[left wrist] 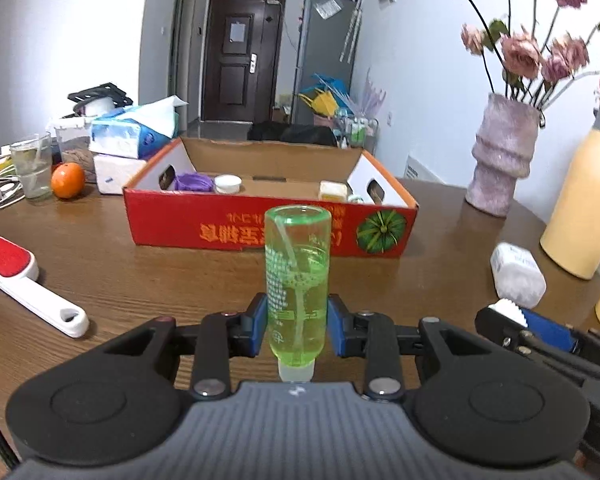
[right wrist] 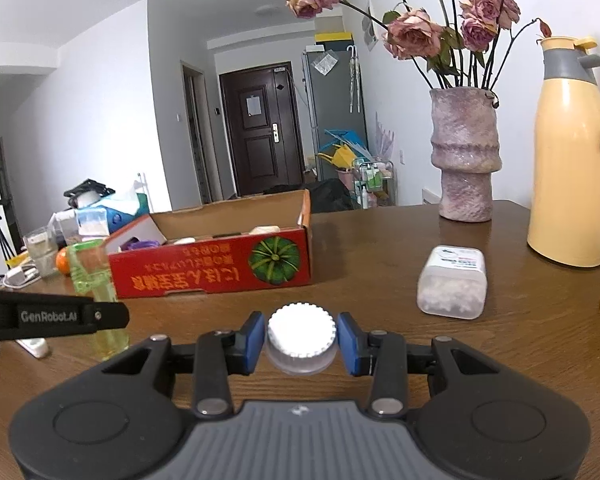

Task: Organize rigid objects
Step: 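Carry the spray bottle in the left tool and white cap in the right tool over the box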

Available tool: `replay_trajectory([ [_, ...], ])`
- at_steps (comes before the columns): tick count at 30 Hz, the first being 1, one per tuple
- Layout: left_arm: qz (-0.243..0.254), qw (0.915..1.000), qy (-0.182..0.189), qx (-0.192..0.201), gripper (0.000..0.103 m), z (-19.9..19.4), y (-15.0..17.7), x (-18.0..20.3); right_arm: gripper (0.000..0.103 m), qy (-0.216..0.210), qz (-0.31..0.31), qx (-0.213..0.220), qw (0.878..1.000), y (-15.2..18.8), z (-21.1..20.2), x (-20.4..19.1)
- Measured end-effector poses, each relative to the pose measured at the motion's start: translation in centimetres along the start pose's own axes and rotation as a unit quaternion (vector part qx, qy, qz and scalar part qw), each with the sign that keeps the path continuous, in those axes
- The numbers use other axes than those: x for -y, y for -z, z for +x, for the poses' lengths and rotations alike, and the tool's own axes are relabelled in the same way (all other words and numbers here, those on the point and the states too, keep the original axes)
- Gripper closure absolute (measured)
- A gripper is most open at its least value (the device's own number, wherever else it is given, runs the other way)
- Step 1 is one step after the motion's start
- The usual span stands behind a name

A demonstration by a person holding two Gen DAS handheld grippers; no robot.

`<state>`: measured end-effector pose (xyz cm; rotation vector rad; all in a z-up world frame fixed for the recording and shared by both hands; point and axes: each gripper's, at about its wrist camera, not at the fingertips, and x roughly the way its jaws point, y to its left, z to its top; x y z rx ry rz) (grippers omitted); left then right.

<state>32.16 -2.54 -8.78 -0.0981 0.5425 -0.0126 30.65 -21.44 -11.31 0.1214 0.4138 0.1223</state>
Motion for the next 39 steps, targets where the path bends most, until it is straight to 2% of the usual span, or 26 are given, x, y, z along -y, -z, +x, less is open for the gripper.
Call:
replay_trajectory([
  [14, -0.010, 0.9996, -0.011, 0.024, 0.071, -0.6, -2.6, -2.1, 0.064, -0.017, 0.000, 0.015, 1.000, -2.7, 0.7, -2.3],
  [39, -0.053, 0.9953, -0.041, 0.069, 0.071, 2.7, -8.0, -5.8, 0.064, -0.033, 0.015, 0.038, 0.999, -6.3, 6.2, -5.9],
])
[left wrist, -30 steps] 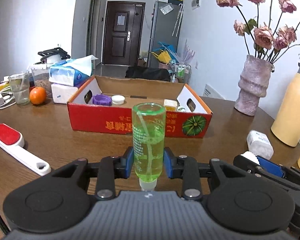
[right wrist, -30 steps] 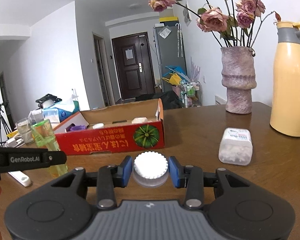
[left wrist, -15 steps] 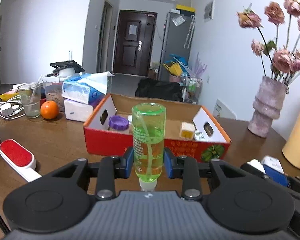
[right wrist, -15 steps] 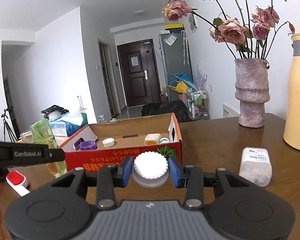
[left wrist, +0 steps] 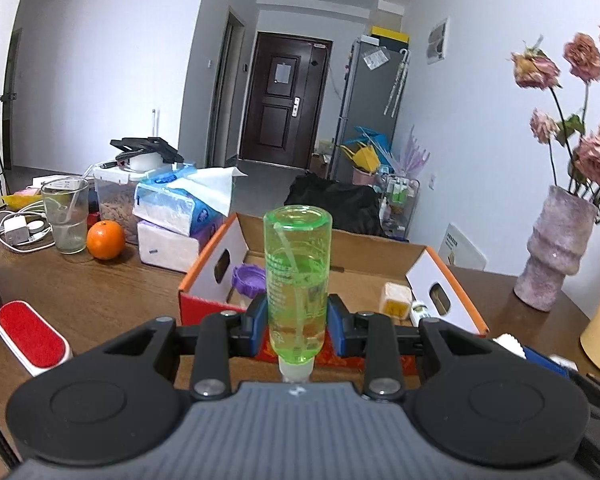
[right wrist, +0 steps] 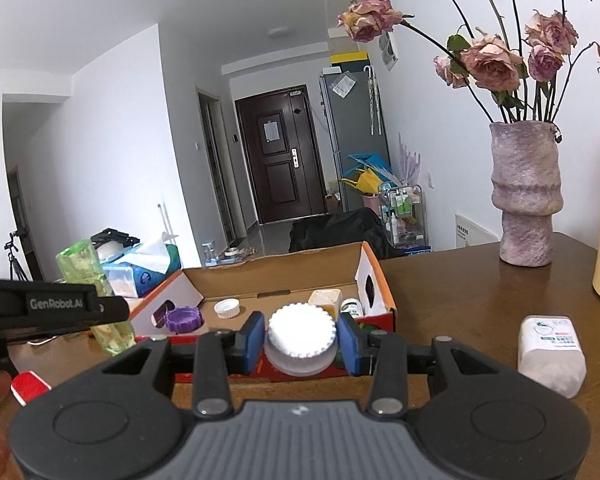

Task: Organize rigid objects
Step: 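Carry the spray bottle in the left tool and white cap in the right tool over the box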

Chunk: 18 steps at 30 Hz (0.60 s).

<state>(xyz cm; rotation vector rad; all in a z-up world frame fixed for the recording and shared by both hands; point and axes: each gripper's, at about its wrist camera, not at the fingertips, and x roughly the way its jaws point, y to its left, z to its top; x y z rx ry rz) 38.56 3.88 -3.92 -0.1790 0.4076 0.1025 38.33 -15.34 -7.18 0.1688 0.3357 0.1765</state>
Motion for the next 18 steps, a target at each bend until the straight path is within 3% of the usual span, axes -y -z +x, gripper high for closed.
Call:
replay_trajectory([
  [18, -0.014, 0.9997, -0.011, 0.017, 0.071, 3.7, -2.6, -1.1, 0.064, -0.006, 0.003, 0.006, 1.000, -1.7, 4.7, -1.0],
])
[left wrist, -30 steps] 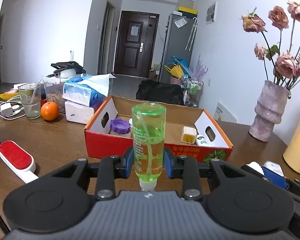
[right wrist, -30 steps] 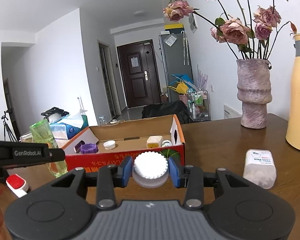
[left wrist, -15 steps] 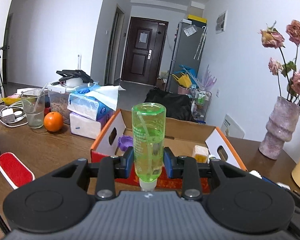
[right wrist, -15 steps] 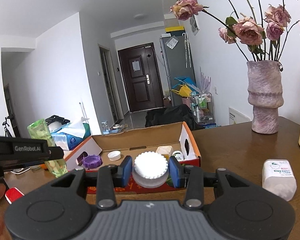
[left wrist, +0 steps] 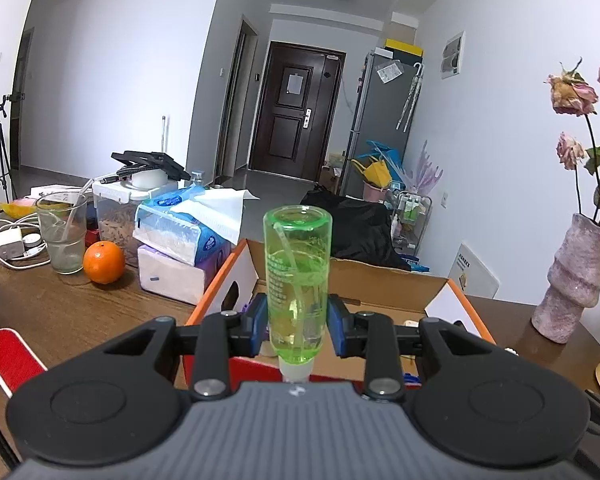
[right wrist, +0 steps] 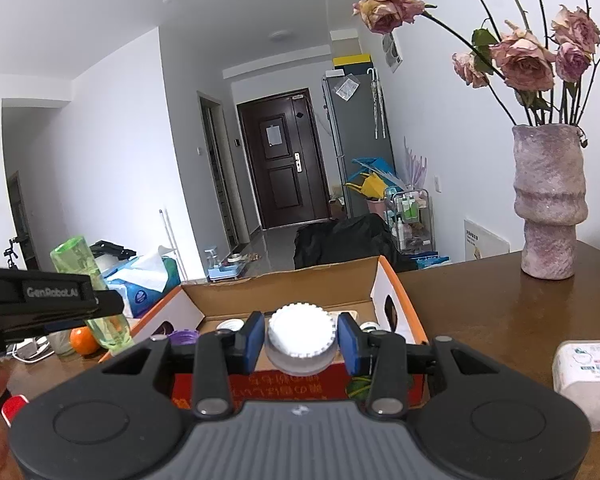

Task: Organize rigid objects
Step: 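Carry the spray bottle in the left tool and white cap in the right tool over the box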

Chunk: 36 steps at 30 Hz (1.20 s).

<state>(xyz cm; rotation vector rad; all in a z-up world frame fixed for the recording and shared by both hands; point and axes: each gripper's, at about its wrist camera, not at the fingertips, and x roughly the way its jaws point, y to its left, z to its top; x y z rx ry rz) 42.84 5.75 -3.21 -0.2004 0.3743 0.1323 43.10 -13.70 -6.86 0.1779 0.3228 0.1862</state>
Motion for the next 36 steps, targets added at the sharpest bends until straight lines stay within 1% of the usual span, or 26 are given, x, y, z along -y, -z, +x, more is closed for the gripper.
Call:
replay_trajectory([
  [10, 0.000, 1.0000, -0.005, 0.005, 0.071, 1.9, -1.0, -0.2, 0.064, -0.005, -0.007, 0.003, 1.000, -0.8, 2.7, -0.6],
  [24, -0.008, 0.9999, -0.007, 0.005, 0.071, 6.0, -2.7, -1.0, 0.064, -0.009, -0.014, 0.005, 1.000, -2.1, 6.3, -1.3],
  [36, 0.000, 0.9999, -0.008, 0.007, 0.071, 9.4, -3.7, -0.6, 0.064, -0.010, -0.020, 0.000, 1.000, -2.9, 9.9, -1.8],
])
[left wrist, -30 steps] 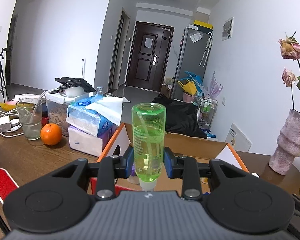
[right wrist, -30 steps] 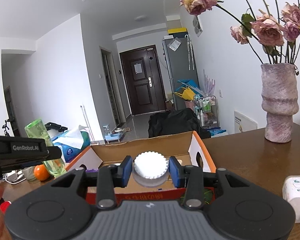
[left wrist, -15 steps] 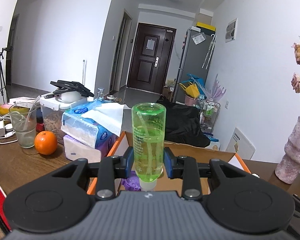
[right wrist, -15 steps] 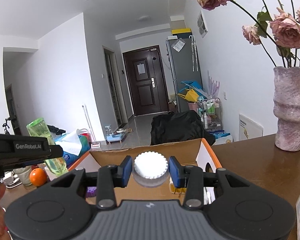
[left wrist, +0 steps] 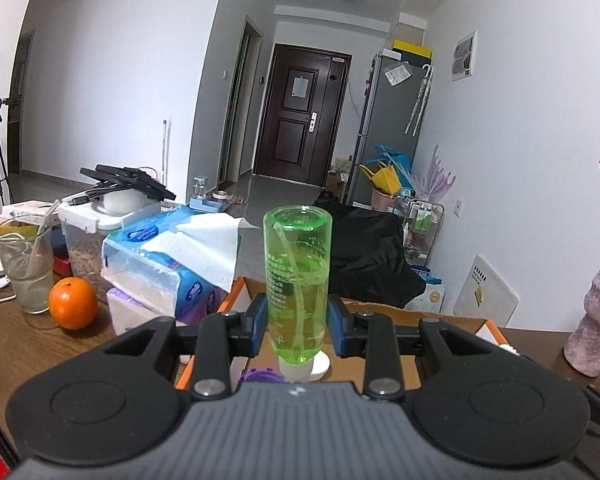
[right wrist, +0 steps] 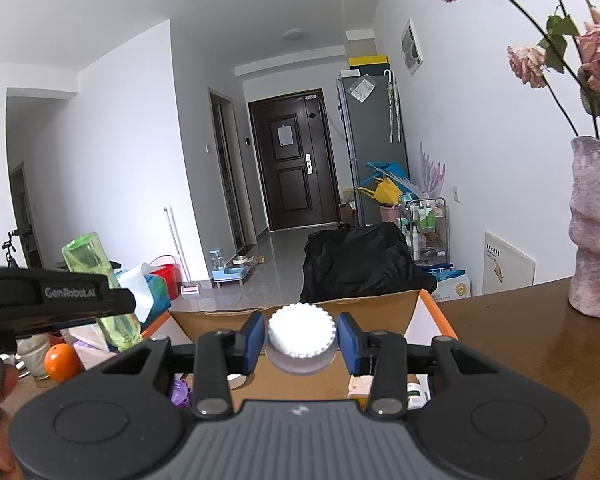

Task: Organize rigid objects
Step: 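Carry the spray bottle in the left tool and white cap in the right tool over the box, then open both tools to drop the spray bottle and white cap into the box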

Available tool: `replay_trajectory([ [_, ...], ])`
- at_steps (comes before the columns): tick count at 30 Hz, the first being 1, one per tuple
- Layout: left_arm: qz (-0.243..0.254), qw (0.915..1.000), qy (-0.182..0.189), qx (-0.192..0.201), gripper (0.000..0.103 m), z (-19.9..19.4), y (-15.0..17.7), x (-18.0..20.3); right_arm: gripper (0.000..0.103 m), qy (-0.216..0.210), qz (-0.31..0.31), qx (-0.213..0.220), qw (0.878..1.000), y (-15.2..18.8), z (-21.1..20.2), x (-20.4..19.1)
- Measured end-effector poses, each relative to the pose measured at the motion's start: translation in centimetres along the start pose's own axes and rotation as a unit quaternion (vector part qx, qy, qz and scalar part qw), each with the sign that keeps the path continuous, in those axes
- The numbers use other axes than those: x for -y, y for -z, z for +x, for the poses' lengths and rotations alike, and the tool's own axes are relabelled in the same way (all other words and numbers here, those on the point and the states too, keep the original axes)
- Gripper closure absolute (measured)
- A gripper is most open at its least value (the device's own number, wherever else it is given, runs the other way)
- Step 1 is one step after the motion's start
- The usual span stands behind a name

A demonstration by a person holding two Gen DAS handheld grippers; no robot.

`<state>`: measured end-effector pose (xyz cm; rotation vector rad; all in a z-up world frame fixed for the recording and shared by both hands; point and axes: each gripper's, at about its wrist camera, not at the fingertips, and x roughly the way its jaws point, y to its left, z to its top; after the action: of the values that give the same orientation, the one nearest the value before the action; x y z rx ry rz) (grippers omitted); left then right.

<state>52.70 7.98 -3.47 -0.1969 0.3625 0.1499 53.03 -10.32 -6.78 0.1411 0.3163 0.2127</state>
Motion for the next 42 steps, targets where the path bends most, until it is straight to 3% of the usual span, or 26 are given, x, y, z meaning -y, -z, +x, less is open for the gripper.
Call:
replay_trajectory([
  [18, 0.007, 0.9998, 0.003, -0.017, 0.071, 4.9, -0.3, 0.5, 0.064, 0.024, -0.003, -0.036, 0.999, 0.7, 5.8, -0.6],
  [31, 0.029, 0.9981, 0.019, -0.051, 0.069, 6.2, 0.6, 0.3, 0.064, 0.026, -0.011, -0.063, 0.998, 1.1, 6.6, -0.4],
  [33, 0.038, 0.9981, 0.019, -0.045, 0.049, 5.9, 0.5, 0.3, 0.059, 0.022, -0.012, -0.070, 0.997, 1.1, 6.7, -0.2],
  [34, 0.039, 0.9983, 0.019, -0.038, 0.030, 5.6, 0.5, 0.2, 0.052, 0.024, -0.014, -0.073, 0.997, 1.1, 6.7, -0.2],
  [35, 0.038, 0.9987, 0.018, -0.031, 0.013, 5.3, 0.5, 0.1, 0.033, 0.028, -0.014, -0.075, 0.997, 1.2, 6.7, -0.2],
  [36, 0.036, 0.9990, 0.015, -0.022, 0.007, 5.0, 0.4, 0.1, 0.017, 0.031, -0.014, -0.073, 0.997, 1.2, 6.6, -0.2],
  [38, 0.033, 0.9994, 0.011, -0.005, 0.000, 4.4, 0.2, -0.1, 0.011, 0.036, -0.012, -0.062, 0.997, 1.2, 6.2, -0.2],
  [42, 0.035, 0.9993, 0.011, -0.004, 0.000, 4.0, -0.1, -0.3, 0.003, 0.037, -0.010, -0.058, 0.998, 1.2, 5.9, -0.1],
])
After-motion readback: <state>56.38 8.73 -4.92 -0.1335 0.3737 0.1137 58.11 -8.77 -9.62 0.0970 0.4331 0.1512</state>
